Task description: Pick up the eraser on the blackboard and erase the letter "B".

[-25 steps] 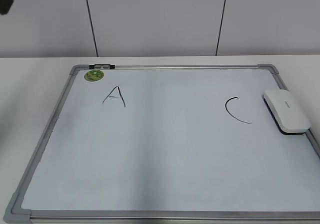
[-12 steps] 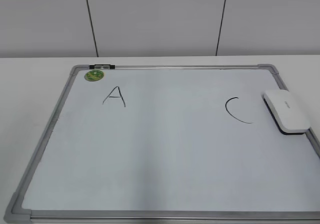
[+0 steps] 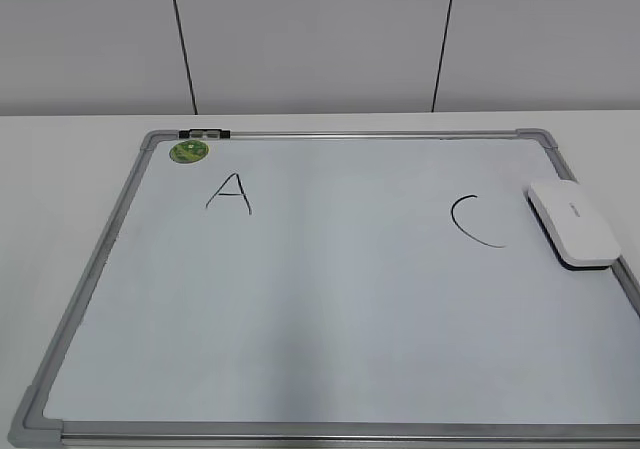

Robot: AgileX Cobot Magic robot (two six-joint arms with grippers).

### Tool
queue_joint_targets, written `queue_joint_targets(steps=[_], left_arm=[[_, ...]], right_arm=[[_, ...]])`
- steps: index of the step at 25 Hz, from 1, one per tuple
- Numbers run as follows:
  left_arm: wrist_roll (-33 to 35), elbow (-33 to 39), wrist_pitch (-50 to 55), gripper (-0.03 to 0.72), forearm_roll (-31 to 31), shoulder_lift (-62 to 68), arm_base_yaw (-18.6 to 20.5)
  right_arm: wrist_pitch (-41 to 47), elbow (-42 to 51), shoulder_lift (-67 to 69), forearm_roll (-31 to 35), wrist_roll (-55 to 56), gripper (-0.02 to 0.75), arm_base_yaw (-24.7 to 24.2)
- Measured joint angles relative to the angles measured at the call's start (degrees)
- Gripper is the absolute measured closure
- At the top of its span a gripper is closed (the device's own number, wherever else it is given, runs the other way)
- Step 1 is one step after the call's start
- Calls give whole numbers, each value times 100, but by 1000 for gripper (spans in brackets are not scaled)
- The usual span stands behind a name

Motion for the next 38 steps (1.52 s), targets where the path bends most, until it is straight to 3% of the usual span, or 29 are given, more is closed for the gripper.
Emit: queue_joint_targets(steps=[10, 35, 38], left_arm=[[-9, 349, -518, 363, 12, -45, 0], [-9, 349, -540, 391, 12, -369, 0], [-9, 349, -540, 412, 12, -686, 172]], right_arm=[[-588, 200, -13, -520, 381, 150, 0], [-765, 291, -13, -544, 460, 150, 0], [-775, 291, -13, -544, 460, 150, 0]])
